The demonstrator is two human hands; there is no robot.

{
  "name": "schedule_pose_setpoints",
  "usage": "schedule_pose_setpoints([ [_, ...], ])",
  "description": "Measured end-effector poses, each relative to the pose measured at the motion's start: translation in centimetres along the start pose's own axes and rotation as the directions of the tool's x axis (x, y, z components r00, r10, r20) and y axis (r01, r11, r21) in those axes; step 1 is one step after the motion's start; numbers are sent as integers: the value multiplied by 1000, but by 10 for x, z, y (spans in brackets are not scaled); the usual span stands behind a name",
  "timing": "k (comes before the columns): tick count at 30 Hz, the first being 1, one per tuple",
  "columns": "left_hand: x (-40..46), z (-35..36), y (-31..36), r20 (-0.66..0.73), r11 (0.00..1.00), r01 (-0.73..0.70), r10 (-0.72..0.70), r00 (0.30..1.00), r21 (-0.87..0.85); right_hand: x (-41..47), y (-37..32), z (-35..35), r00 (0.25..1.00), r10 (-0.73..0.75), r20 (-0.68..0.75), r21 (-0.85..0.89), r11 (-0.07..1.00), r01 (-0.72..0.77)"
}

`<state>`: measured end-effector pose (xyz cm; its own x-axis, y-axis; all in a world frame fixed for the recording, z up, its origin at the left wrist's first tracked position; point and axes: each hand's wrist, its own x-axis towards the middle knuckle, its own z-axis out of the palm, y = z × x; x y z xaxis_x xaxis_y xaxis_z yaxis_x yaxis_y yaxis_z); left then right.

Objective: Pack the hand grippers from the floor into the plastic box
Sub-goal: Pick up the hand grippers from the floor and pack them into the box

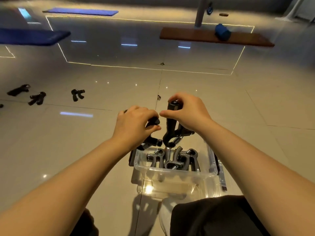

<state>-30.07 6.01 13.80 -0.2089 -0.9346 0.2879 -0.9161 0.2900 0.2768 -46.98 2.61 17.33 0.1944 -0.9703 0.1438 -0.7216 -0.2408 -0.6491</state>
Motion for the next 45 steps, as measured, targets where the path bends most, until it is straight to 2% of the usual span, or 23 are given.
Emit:
schedule_pose_setpoints([
  [3,19,-10,14,-14,997,-25,26,1000,78,-1,-4,-13,989,-73,-131,5,997,74],
  [6,24,-10,18,-64,999,-9,12,998,47,-3,5,-23,987,-33,-158,68,997,44],
  [10,24,0,24,-34,998,31,-32,999,-47,-11,27,-31,996,-19,-93,88,996,27],
  [12,23,5,31,3,999,-9,9,1000,-45,-16,41,-36,999,-29,-39,44,999,31],
  [16,13,23,40,165,961,-228,202,965,154,-28,74,-37,998,-44,52,-84,995,48],
  [18,11,37,34,235,943,-266,218,947,199,-28,87,-31,993,-70,95,-141,986,83],
  [24,8,101,-8,15,991,-130,130,991,25,-4,121,11,967,-186,176,-239,945,225],
  [26,-1,133,-21,-39,989,-149,149,988,4,4,145,39,940,-225,257,-327,895,303],
  [29,-15,179,-38,-136,982,-185,180,974,-25,11,187,79,860,-340,381,-448,746,493],
  [31,-21,199,-49,-170,990,-115,101,980,-77,17,210,95,806,-416,421,-490,643,588],
  [32,-24,208,-54,-166,991,-80,62,984,-109,20,221,100,758,-461,462,-497,574,651],
  [34,-33,220,-59,-114,988,-49,33,993,-145,18,238,105,606,-520,602,-434,424,795],
  [36,-36,224,-62,-80,990,-56,46,996,-132,13,247,108,468,-518,717,-343,322,882],
  [37,-36,225,-62,-73,990,-58,49,996,-132,10,249,109,427,-514,744,-310,300,902],
  [38,-36,225,-61,-73,989,-56,46,996,-139,8,251,110,421,-512,748,-299,306,904],
  [42,-37,224,-61,-83,988,-24,12,997,-150,11,247,116,522,-507,686,-342,409,846],
  [45,-37,225,-61,-84,991,-1,-11,996,-134,11,246,118,666,-481,571,-382,562,734],
])
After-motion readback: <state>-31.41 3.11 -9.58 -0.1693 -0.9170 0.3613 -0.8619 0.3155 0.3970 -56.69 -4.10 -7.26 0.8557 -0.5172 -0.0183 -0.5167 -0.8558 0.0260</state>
